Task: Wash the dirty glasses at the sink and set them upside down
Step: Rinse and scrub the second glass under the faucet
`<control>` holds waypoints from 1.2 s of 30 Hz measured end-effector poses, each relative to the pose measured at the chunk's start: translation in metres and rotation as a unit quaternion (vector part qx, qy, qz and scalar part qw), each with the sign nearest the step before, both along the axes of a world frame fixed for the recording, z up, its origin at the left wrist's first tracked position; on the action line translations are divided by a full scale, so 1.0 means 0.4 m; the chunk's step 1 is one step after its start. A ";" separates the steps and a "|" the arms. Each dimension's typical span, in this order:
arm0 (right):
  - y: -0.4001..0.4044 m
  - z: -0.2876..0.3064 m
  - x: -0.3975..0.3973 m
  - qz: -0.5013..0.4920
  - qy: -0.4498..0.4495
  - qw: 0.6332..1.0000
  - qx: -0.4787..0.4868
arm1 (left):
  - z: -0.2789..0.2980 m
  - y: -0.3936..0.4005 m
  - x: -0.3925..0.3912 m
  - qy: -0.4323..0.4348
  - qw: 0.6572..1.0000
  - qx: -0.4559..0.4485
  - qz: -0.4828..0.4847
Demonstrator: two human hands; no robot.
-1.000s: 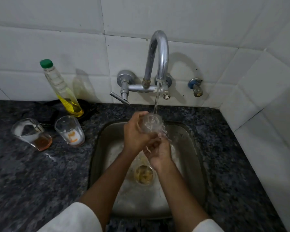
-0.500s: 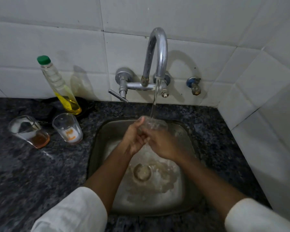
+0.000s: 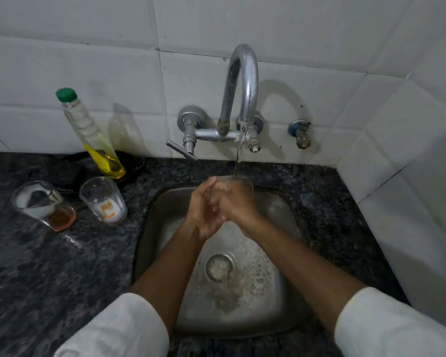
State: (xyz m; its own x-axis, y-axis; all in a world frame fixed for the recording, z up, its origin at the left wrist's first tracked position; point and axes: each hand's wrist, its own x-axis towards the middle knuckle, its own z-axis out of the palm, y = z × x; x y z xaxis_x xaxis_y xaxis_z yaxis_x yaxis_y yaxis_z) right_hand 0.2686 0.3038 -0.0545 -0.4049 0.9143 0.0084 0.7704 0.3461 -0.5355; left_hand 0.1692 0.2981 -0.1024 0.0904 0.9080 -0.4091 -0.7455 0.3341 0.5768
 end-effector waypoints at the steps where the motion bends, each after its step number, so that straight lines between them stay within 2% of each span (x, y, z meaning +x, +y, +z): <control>1: -0.002 0.018 -0.009 -0.002 0.047 0.999 -0.026 | -0.002 -0.001 -0.002 -0.037 0.999 -0.001 0.025; 2: 0.005 0.023 0.000 0.046 0.025 0.999 -0.013 | 0.003 0.003 -0.010 -0.033 0.999 0.003 0.033; 4: -0.001 0.028 0.015 0.112 -0.170 0.979 0.015 | 0.006 0.022 -0.038 0.030 0.999 -0.001 -0.017; 5: -0.003 0.033 0.024 0.114 -0.232 0.965 0.033 | 0.012 0.023 -0.042 0.059 0.997 -0.012 -0.046; 6: 0.000 0.023 0.021 0.092 -0.233 0.968 0.022 | 0.012 0.018 -0.036 0.065 0.997 -0.014 -0.050; 9: -0.002 0.029 -0.017 0.050 -0.071 0.995 0.041 | -0.006 0.001 -0.013 -0.034 0.999 0.017 0.003; 10: 0.006 0.028 -0.013 0.067 -0.049 0.996 0.046 | -0.006 -0.001 -0.010 -0.051 0.998 0.012 0.018; 11: 0.007 0.026 -0.003 0.100 -0.078 0.991 0.043 | -0.001 -0.001 -0.011 -0.042 0.999 0.003 0.009; 13: 0.008 0.025 0.014 0.103 -0.216 0.971 0.024 | 0.006 0.011 -0.015 0.011 0.999 -0.035 -0.039; 14: 0.008 0.021 0.017 0.062 -0.182 0.981 -0.019 | 0.008 0.010 -0.006 0.028 0.997 -0.043 -0.051; 15: 0.009 0.010 0.014 0.048 -0.138 0.989 -0.019 | 0.012 -0.002 0.003 0.027 0.998 -0.035 -0.035; 17: 0.000 0.026 0.000 0.007 0.029 0.999 -0.039 | 0.000 -0.009 0.016 -0.022 0.999 -0.019 0.020; 18: 0.003 0.033 0.002 0.022 0.070 0.997 -0.025 | -0.006 -0.007 0.019 -0.048 0.998 -0.019 0.037; 19: 0.002 0.028 0.010 0.083 0.009 0.996 0.032 | 0.001 -0.005 0.015 -0.045 0.998 -0.020 0.031; 20: -0.011 0.030 0.019 0.143 -0.120 0.981 0.061 | 0.008 0.003 0.006 -0.012 1.000 -0.025 0.004; 21: -0.008 0.016 0.040 0.175 -0.254 0.948 0.084 | 0.018 0.011 -0.002 0.033 0.998 -0.043 -0.019; 22: -0.008 0.020 0.047 0.152 -0.279 0.945 0.078 | 0.011 0.013 -0.012 0.063 0.996 -0.053 -0.043; 23: -0.010 0.017 0.044 0.128 -0.265 0.953 0.067 | 0.008 0.011 -0.011 0.072 0.994 -0.051 -0.057; 24: -0.013 0.024 0.034 0.088 -0.187 0.978 0.025 | 0.000 0.004 -0.009 0.065 0.995 -0.035 -0.062; 25: -0.007 0.021 0.023 0.057 -0.065 0.996 -0.021 | -0.008 -0.003 -0.005 0.030 0.998 -0.018 -0.048; 26: -0.005 0.012 0.016 0.037 0.053 0.995 -0.075 | -0.017 -0.009 -0.002 -0.022 0.999 -0.020 -0.014; 27: 0.001 0.005 0.018 0.054 0.100 0.988 -0.103 | -0.022 -0.010 -0.001 -0.065 0.998 -0.019 0.009; 28: 0.008 -0.009 0.026 0.114 0.021 0.991 -0.060 | -0.023 -0.006 -0.006 -0.067 0.998 -0.013 0.011; 29: 0.014 -0.019 0.035 0.166 -0.095 0.981 -0.033 | -0.016 -0.004 -0.008 -0.033 0.999 -0.015 -0.003; 30: 0.024 -0.031 0.046 0.177 -0.183 0.967 -0.030 | -0.012 -0.003 -0.008 0.039 0.998 -0.034 -0.022; 31: 0.032 -0.043 0.056 0.164 -0.159 0.971 -0.070 | -0.009 -0.001 -0.003 0.093 0.994 -0.057 -0.027; 32: 0.034 -0.046 0.062 0.144 -0.057 0.979 -0.136 | -0.009 -0.005 0.003 0.118 0.990 -0.072 -0.013; 33: 0.026 -0.040 0.060 0.098 0.093 0.968 -0.212 | -0.005 -0.008 0.013 0.129 0.989 -0.077 0.012; 34: 0.019 -0.041 0.057 0.020 0.250 0.925 -0.284 | -0.003 -0.010 0.023 0.137 0.986 -0.073 0.054; 36: 0.000 -0.069 0.047 -0.131 0.494 0.766 -0.390 | -0.002 -0.013 0.038 0.191 0.969 -0.065 0.140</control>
